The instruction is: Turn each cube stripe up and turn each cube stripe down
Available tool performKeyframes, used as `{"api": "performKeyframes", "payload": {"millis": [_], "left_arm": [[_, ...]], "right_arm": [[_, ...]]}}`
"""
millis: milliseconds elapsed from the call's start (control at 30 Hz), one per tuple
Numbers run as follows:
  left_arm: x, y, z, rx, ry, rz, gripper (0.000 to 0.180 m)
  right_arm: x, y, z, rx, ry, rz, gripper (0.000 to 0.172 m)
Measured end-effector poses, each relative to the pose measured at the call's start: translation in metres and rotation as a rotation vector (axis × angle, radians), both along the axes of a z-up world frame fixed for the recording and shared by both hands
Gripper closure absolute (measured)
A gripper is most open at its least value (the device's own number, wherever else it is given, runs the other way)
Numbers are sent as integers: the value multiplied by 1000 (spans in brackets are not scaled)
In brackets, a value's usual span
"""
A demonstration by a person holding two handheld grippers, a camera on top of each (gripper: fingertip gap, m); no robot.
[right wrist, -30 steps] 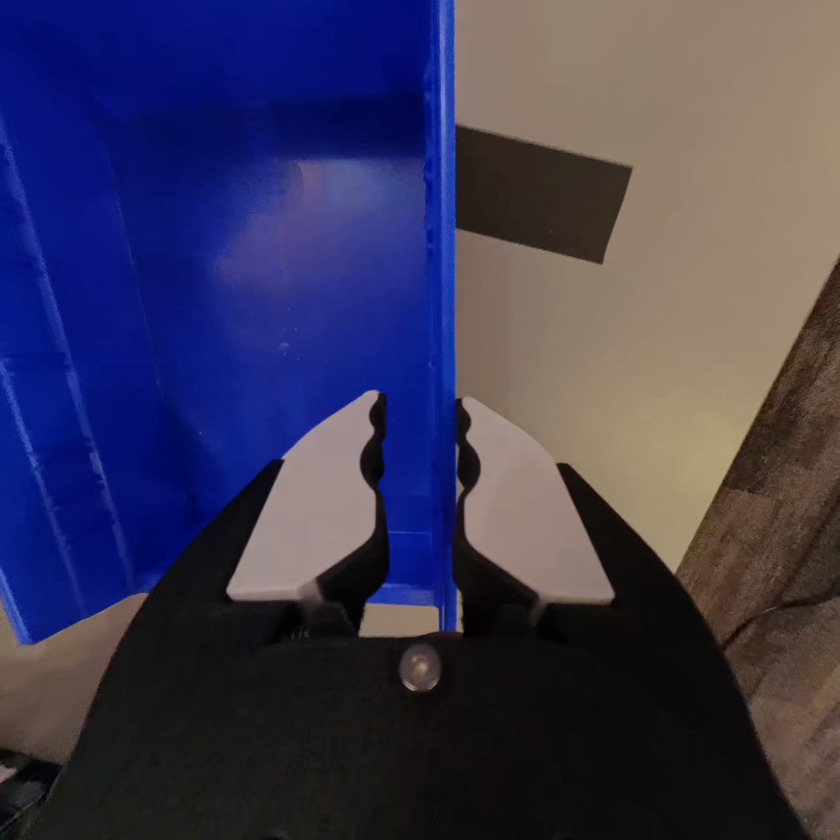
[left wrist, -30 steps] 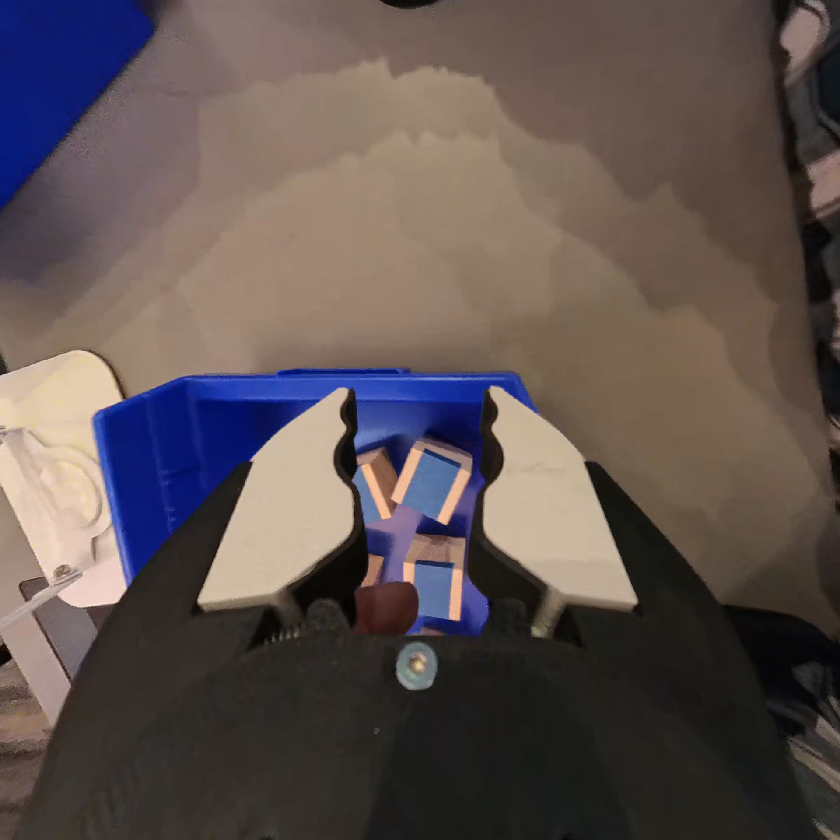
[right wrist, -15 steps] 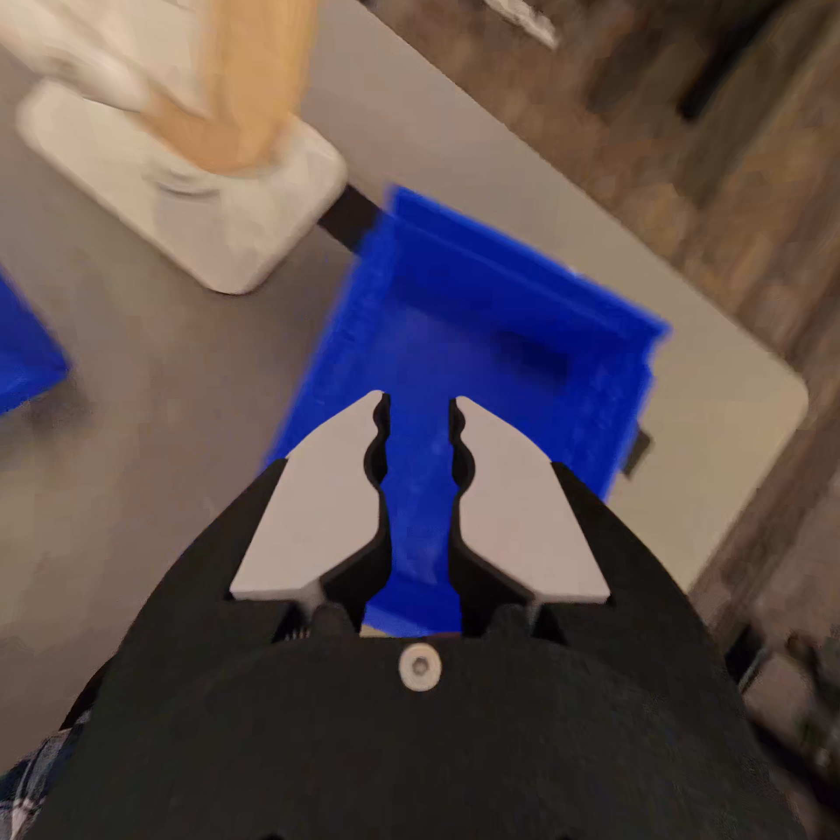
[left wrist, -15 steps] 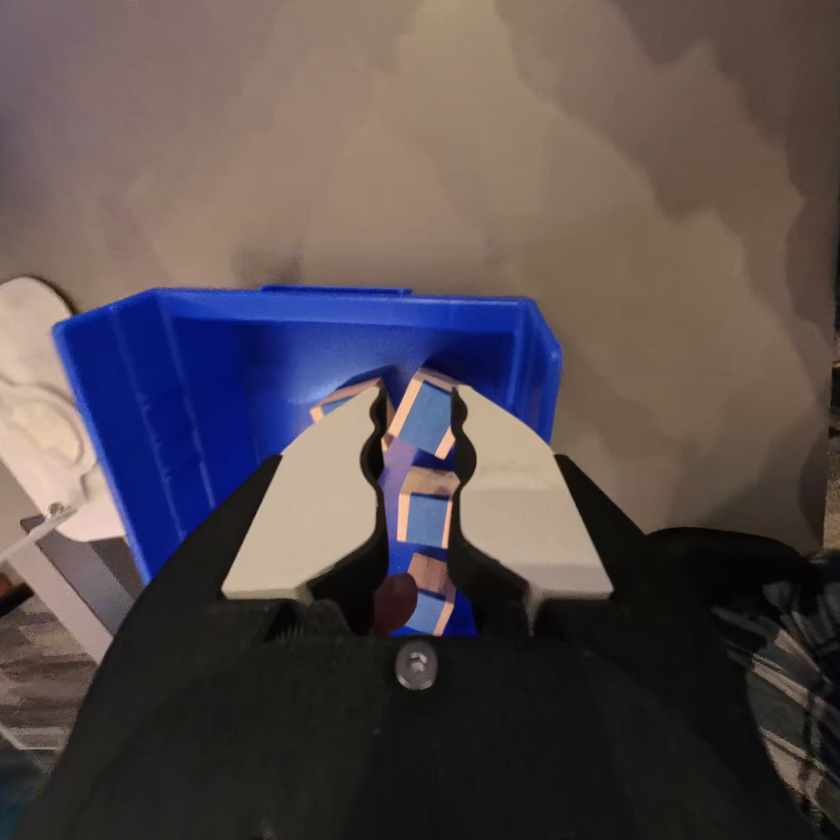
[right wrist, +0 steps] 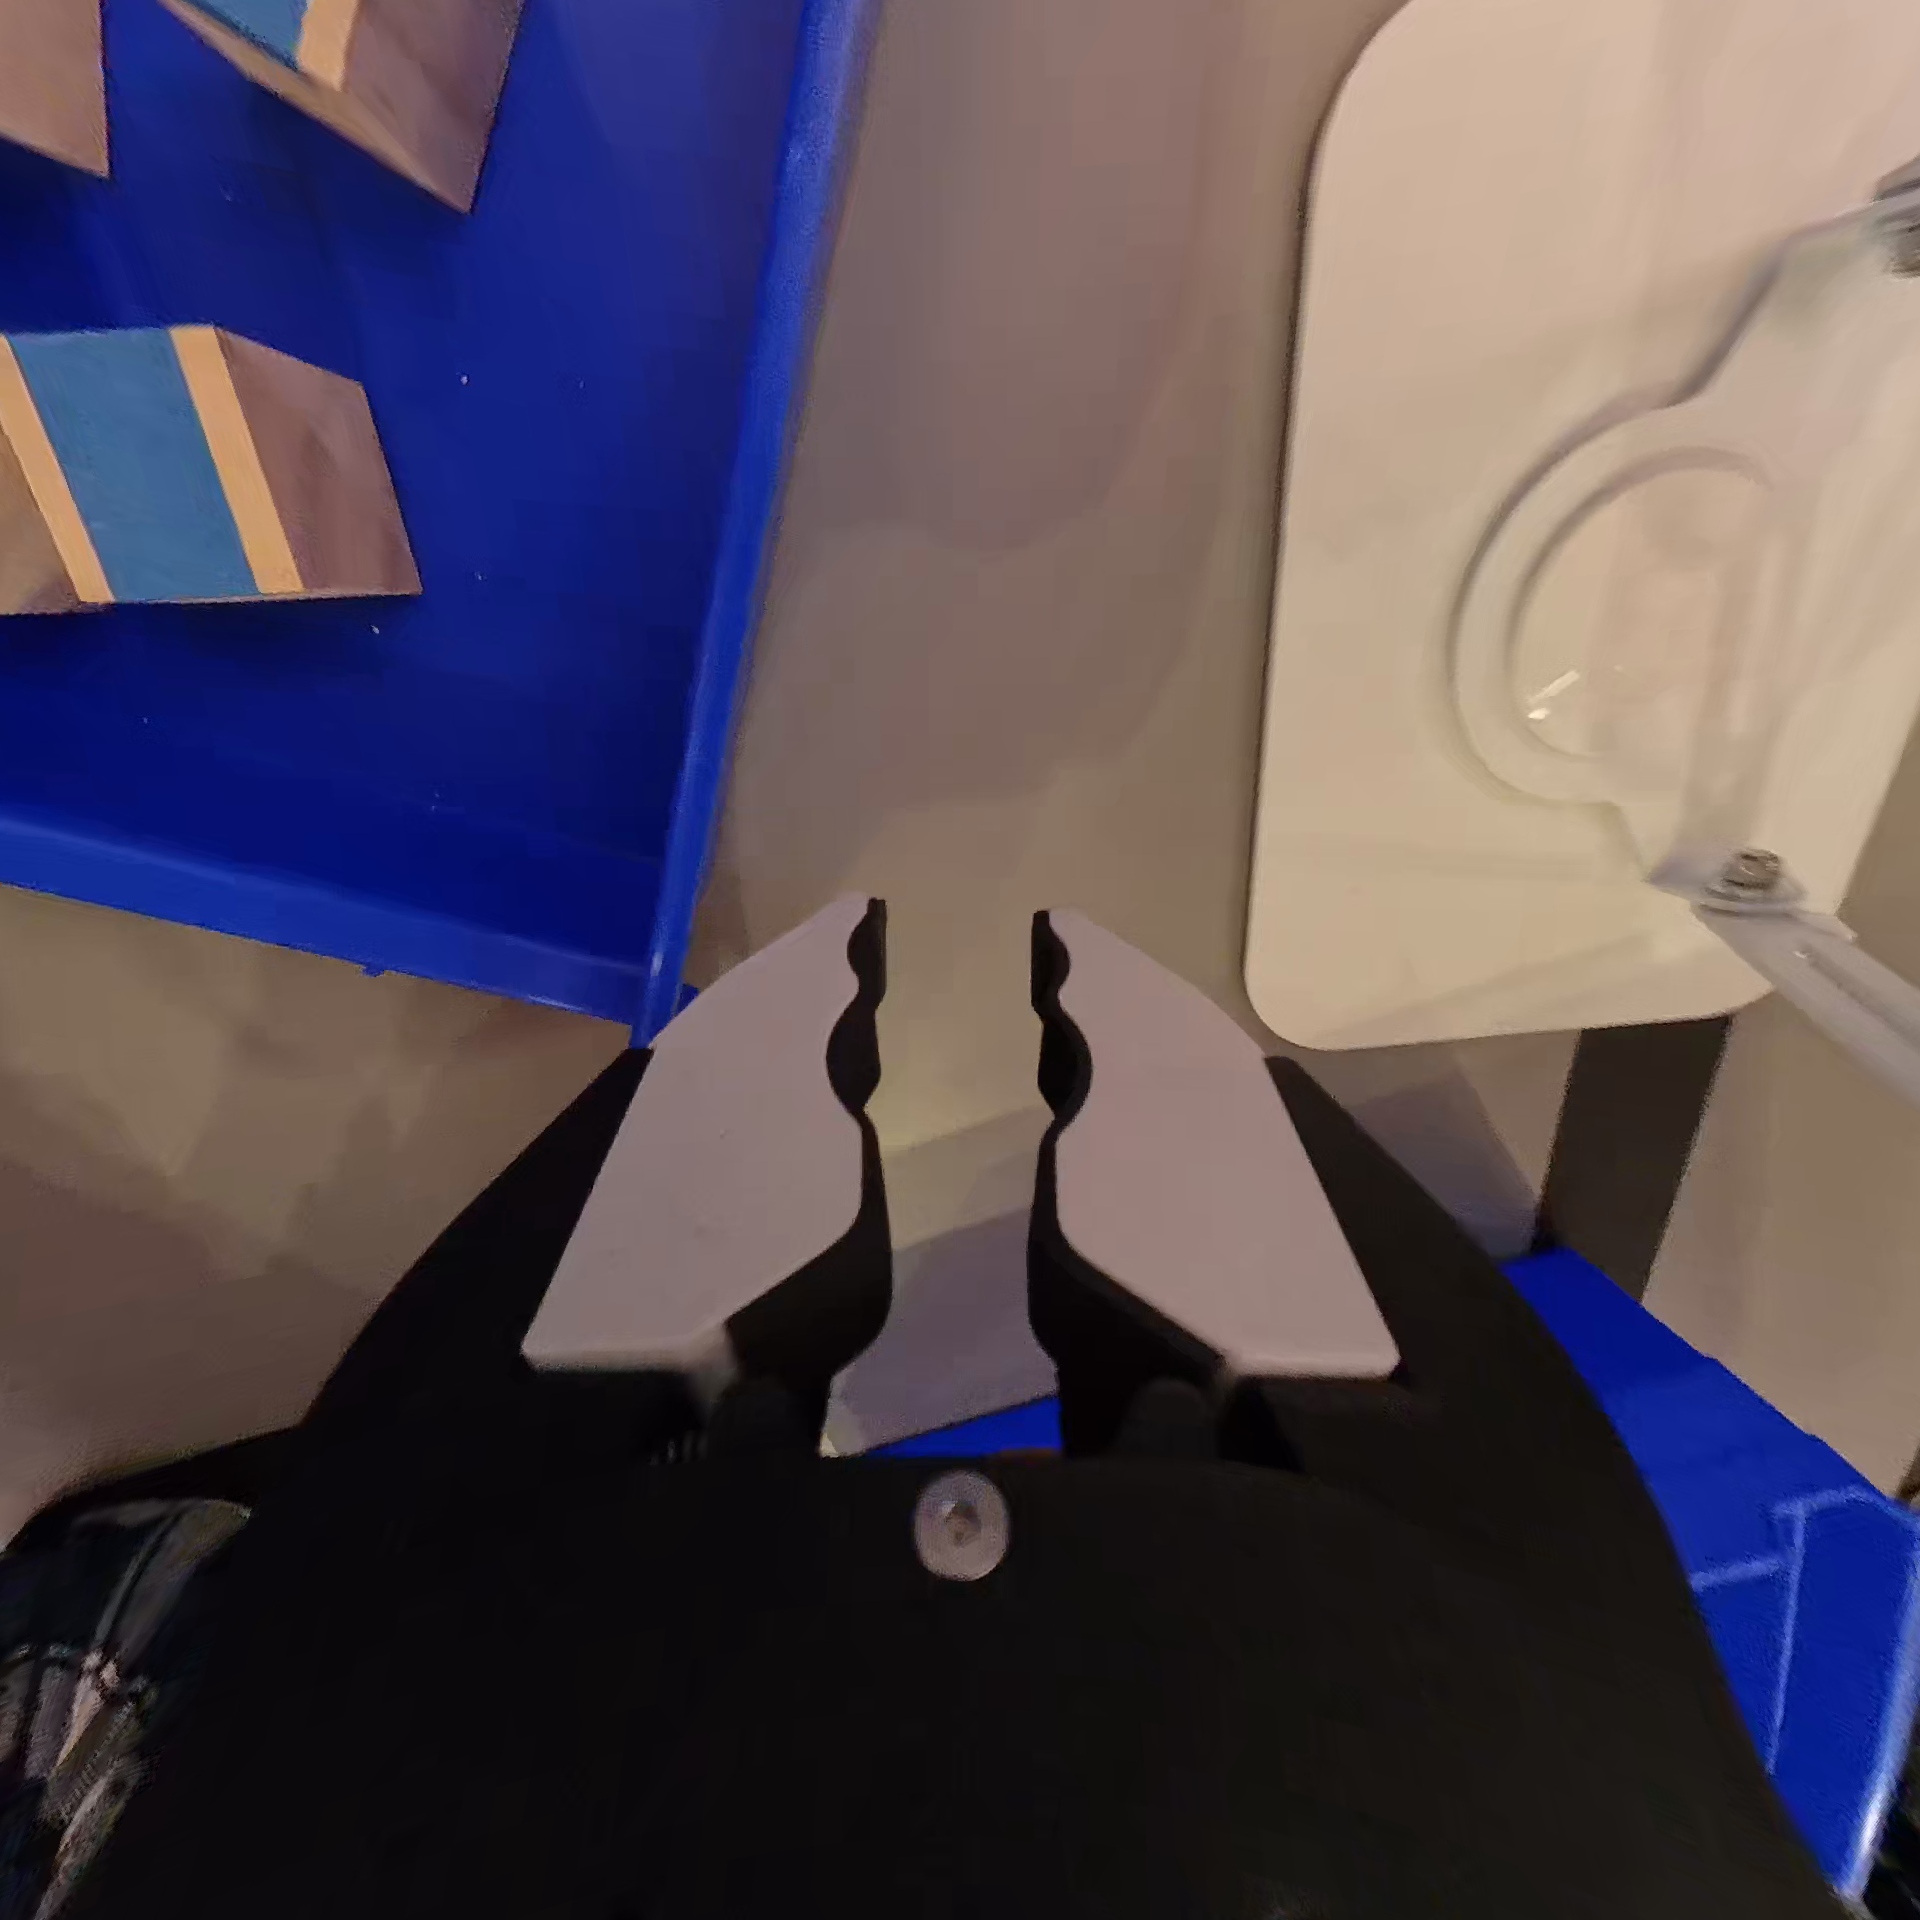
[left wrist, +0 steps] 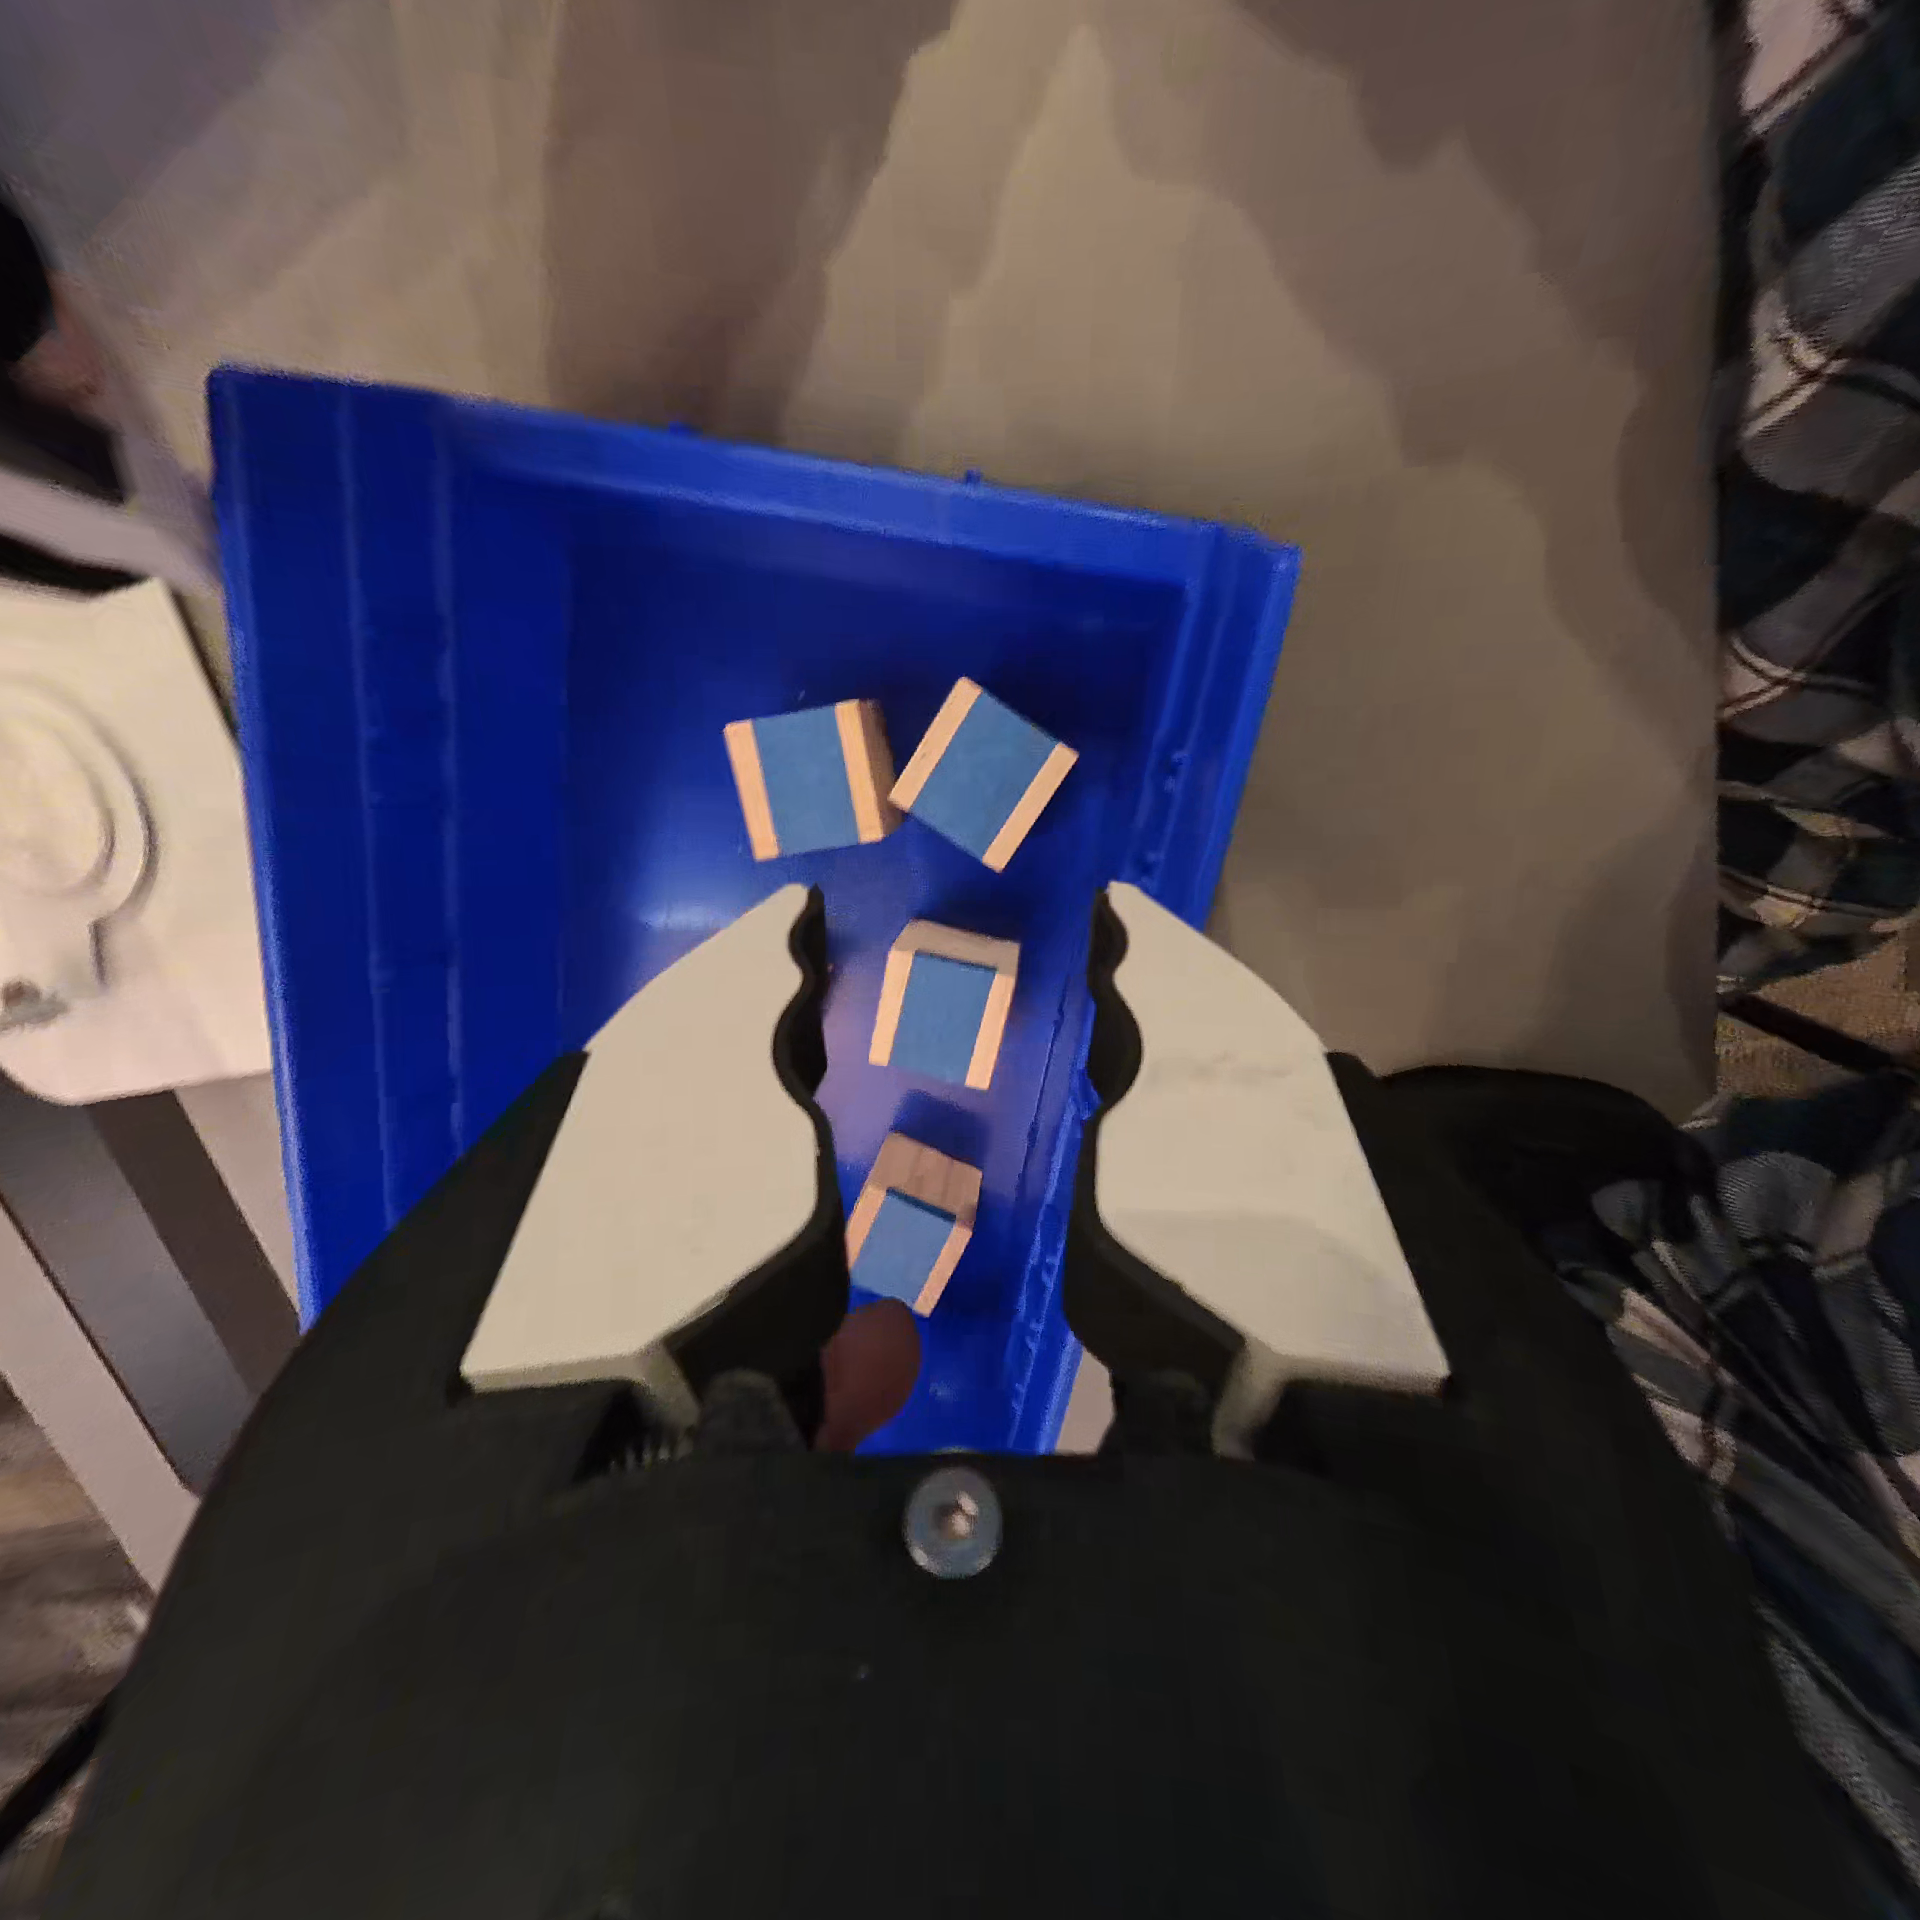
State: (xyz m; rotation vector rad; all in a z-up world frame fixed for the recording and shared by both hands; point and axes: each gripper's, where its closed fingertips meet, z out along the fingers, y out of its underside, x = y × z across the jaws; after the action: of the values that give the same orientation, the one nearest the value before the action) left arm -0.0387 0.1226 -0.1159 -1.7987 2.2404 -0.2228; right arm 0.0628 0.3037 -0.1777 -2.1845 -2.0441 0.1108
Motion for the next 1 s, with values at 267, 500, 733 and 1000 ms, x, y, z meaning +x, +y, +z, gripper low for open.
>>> {"api": "performKeyframes", "payload": {"millis": [267, 500, 733, 1000], "left_arm": [[17, -28, -19, -31, 80, -115, 127], [20, -35, -27, -46, 120, -145, 126], [18, -6, -14, 94, 87, -23, 129], [-40, 85, 13, 400, 132, 355, 116]], "right_arm": [[-4, -22, 30, -14, 103, 53, 148], [-10, -25, 36, 12, 119, 59, 143], [-24, -31, 47, 87, 163, 88, 132], [-34, -24, 26, 117, 120, 84, 115]]}}
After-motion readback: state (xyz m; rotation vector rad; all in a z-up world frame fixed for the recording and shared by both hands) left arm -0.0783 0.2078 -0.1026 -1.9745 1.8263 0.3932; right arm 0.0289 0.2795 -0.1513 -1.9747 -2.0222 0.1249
